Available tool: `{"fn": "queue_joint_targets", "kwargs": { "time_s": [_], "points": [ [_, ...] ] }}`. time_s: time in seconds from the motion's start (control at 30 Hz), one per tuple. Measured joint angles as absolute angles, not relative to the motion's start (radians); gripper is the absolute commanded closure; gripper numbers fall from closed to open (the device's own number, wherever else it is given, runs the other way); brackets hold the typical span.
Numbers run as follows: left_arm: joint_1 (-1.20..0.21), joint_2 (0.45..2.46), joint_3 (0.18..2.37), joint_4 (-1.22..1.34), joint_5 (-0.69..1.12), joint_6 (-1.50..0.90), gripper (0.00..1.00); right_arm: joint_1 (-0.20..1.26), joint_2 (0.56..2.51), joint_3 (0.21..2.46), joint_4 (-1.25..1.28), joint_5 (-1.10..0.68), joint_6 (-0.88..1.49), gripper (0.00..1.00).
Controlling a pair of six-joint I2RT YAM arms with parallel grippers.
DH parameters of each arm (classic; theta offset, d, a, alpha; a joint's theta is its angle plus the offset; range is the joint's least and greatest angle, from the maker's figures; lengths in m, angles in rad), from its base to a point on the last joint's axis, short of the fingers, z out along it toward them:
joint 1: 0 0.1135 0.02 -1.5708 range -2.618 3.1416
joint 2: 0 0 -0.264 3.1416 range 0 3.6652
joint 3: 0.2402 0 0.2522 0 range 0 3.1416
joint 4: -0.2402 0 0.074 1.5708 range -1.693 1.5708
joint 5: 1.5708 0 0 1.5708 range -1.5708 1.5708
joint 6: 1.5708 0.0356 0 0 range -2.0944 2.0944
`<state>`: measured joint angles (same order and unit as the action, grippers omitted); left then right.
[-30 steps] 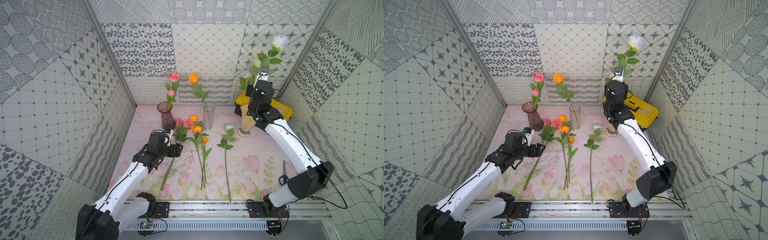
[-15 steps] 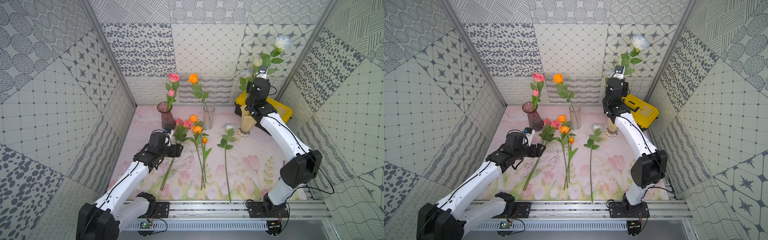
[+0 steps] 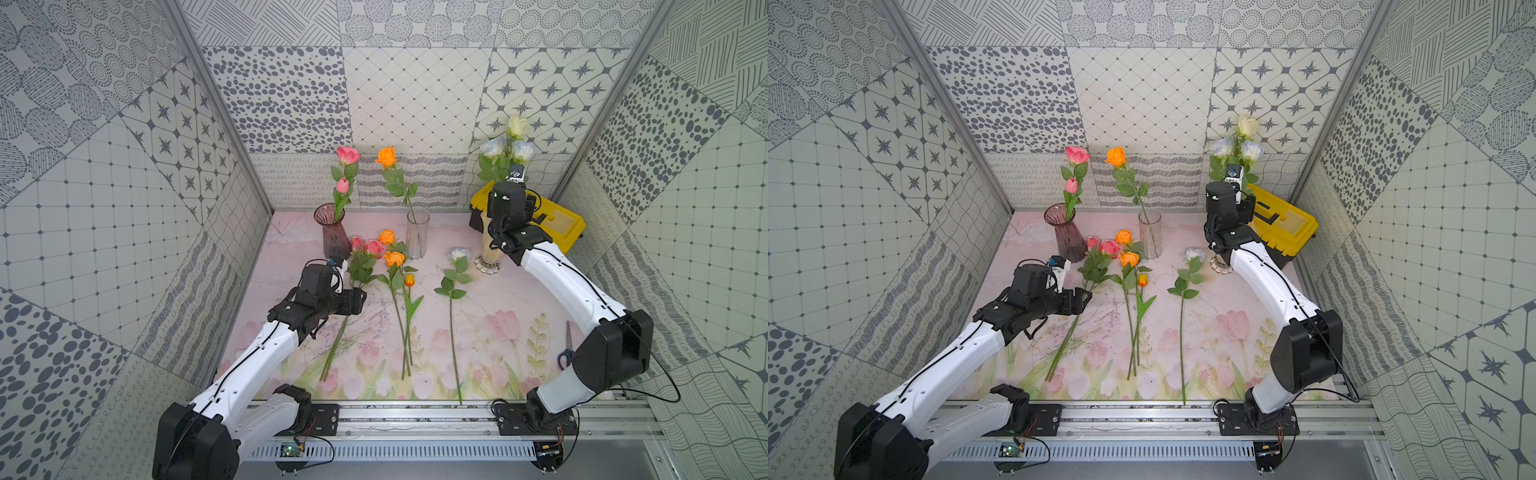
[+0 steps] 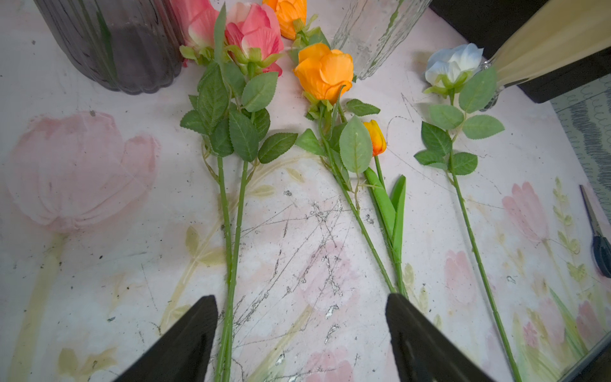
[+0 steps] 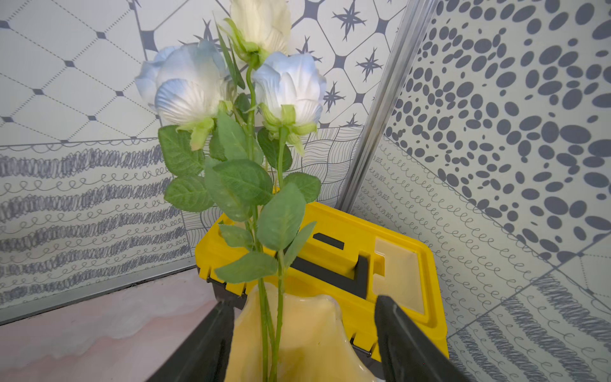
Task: Arrange the flowers in different vases according to their variety
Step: Insert the flower into the vase, then pick up the flower at the center of the board.
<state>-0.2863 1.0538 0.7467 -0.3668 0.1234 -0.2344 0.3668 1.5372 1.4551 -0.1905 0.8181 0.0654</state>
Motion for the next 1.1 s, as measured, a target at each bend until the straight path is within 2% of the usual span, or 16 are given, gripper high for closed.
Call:
{"fn": "queue_joint_targets", "kwargs": {
  "time_s": [0.4,0.83,1.1],
  "points": [
    [-0.300,1.105,0.775,-0.406,0.083,-0.231,0.17,0.451,1.380,1.383,-0.389,0.657,0.207,0.27],
    [-0.300,1.330,0.916,-0.546,0.011,-0.215,0.29,0.529,1.243,1.228,-0.560,0.415,0.395,0.27],
    [-0.300,1.454,0.958,-0.607,-0.008,-0.186,0.37,0.564,1.176,1.100,-0.596,0.345,0.469,0.27]
  ]
}}
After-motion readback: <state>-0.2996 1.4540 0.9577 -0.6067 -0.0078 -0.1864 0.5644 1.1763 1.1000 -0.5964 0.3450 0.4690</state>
